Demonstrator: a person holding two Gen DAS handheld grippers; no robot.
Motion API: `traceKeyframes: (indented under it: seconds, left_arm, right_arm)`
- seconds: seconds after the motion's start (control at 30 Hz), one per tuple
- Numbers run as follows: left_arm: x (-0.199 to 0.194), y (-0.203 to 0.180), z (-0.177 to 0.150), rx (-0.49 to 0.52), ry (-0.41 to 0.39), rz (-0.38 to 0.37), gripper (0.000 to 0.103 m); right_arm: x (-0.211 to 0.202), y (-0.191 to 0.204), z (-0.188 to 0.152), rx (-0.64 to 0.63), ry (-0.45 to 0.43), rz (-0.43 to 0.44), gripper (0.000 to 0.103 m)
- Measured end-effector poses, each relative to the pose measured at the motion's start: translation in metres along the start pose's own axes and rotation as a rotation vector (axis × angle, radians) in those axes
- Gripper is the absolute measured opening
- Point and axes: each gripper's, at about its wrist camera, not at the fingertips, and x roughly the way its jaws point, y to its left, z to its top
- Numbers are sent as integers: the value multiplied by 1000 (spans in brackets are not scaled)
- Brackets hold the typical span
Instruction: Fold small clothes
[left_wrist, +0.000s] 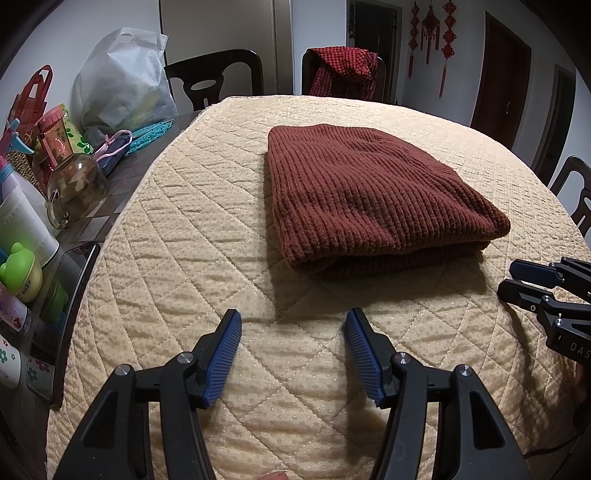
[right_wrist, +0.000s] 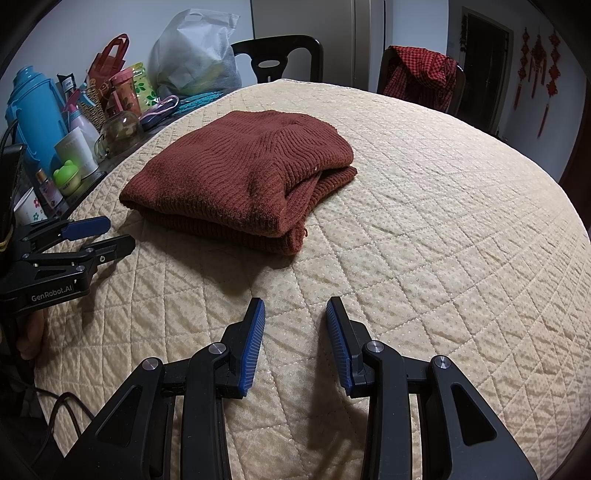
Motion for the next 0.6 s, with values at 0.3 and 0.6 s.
traceKeyframes:
  seconds: [0.3, 0.6]
  left_arm:
    - [0, 0, 0, 0, 0, 0, 62]
    - [0, 0, 0, 1, 0, 1, 62]
  right_arm:
    - [0, 1, 0, 0, 0, 0, 36]
    - [0, 0, 0, 1, 0, 0, 36]
